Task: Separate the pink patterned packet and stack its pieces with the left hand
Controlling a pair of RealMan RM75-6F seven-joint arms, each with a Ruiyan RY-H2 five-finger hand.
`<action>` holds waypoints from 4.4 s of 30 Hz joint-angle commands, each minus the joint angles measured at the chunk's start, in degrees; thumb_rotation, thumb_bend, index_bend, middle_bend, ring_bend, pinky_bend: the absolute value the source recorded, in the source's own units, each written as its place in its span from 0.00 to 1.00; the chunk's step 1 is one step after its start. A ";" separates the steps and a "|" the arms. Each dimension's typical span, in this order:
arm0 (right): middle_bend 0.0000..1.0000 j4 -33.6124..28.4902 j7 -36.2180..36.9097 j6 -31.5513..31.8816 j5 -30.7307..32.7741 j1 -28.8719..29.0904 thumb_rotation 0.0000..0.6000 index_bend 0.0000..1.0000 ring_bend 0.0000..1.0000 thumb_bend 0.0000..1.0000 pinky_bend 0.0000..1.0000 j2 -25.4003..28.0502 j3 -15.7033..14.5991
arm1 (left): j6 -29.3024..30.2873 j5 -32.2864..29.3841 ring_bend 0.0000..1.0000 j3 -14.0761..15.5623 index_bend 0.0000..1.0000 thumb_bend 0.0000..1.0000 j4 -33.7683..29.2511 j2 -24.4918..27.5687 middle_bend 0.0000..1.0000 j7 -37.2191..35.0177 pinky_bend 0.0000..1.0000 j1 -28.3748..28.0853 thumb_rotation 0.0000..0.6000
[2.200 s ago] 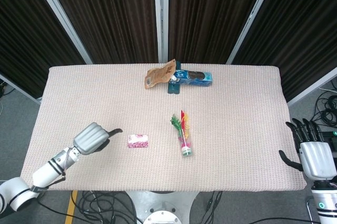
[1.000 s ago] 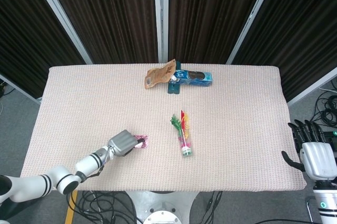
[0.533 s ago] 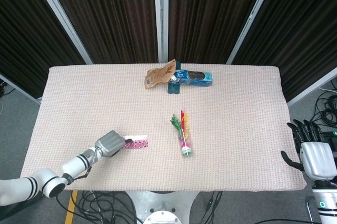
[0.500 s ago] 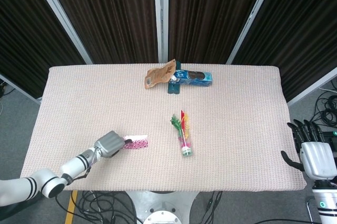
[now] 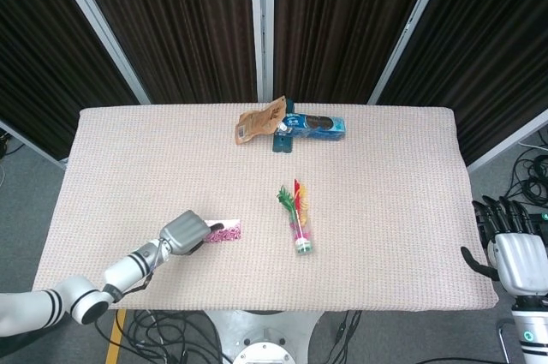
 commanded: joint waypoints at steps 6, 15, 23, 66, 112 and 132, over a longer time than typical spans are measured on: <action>0.09 0.43 0.75 -0.06 0.25 -0.19 0.86 0.13 0.00 0.20 0.00 0.02 -0.03 | -2.35 -3.23 0.88 0.21 0.23 0.61 1.02 -1.59 0.85 2.82 0.92 -0.97 1.00; 0.09 0.81 1.30 0.15 0.20 -0.44 0.86 0.13 0.00 0.20 0.00 0.01 -0.09 | -2.51 -4.60 0.88 2.62 0.23 0.61 -0.17 1.30 0.85 3.20 0.92 0.27 1.00; 0.09 0.53 1.14 0.61 -0.08 -0.71 0.85 0.13 0.00 0.20 0.00 0.10 -0.14 | -0.77 -3.95 0.88 4.26 0.23 0.61 -0.89 3.89 0.85 3.07 0.93 1.76 1.00; 0.09 1.87 3.07 1.37 0.83 -2.31 0.86 0.13 0.00 0.20 0.00 0.41 -0.21 | -5.45 -9.93 0.88 1.39 0.23 0.61 0.54 0.09 0.85 10.07 0.92 -3.44 1.00; 0.09 2.72 4.93 1.01 0.92 -2.61 0.86 0.13 0.00 0.20 0.00 0.65 0.00 | 0.34 -29.97 0.89 -5.01 0.28 0.24 1.36 -9.07 0.86 11.78 0.93 -7.94 1.00; 0.09 3.79 5.94 -0.08 1.24 -2.19 0.86 0.13 0.00 0.20 0.00 0.32 0.02 | 4.43 -45.73 0.90 -2.46 0.31 0.24 -2.89 -9.66 0.86 21.40 0.94 -12.03 1.00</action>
